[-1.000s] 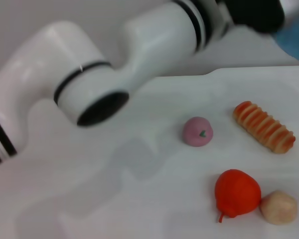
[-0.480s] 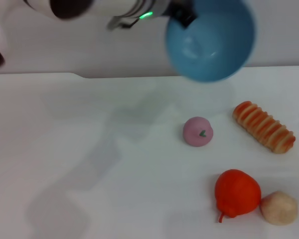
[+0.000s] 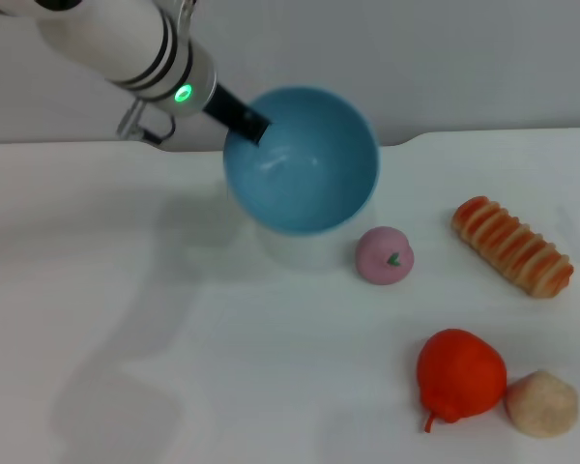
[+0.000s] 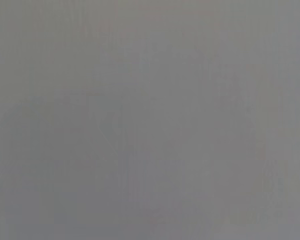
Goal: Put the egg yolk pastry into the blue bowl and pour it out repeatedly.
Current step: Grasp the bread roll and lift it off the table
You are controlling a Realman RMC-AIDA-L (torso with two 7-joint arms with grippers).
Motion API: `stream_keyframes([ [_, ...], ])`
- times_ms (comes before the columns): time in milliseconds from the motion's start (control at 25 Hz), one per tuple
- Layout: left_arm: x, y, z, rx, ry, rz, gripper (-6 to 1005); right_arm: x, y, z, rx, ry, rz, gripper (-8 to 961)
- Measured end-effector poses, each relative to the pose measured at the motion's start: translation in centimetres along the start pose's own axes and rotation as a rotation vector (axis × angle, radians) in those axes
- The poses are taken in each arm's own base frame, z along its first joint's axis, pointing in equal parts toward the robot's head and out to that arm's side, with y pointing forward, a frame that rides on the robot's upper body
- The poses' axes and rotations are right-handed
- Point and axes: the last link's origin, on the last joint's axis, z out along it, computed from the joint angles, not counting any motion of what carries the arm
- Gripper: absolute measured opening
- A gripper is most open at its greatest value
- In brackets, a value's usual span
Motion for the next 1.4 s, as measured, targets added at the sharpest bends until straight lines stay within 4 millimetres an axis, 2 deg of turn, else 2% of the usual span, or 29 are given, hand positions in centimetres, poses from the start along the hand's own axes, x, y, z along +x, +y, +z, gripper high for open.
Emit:
stream_keyframes([
  [320, -3.0, -0.5, 1.4, -0.021, -0.108, -0.055, -1, -2.1, 0.5, 2.4, -0.131, 0.266, 0.084, 516],
  [520, -3.3, -0.6, 1.5, -0.024, -0.102, -0.073, 0, -4.4, 1.6, 3.4, -0.183, 0.497, 0.166, 514],
  [840, -3.6, -1.0, 1.8, -0.010, -0.082, -0.086, -1, -7.9, 2.2, 2.4, -0.316, 0.654, 0.382, 510],
  [1120, -3.9, -1.1, 2.2, -0.005, -0.062, -0.105, -1, -7.3, 2.5, 1.4, -0.289, 0.920, 0.471, 506],
  [1400, -4.0, -1.2, 2.2, -0.010, -0.056, -0.117, 0, -6.9, 3.0, 0.8, -0.289, 1.027, 0.513, 503],
])
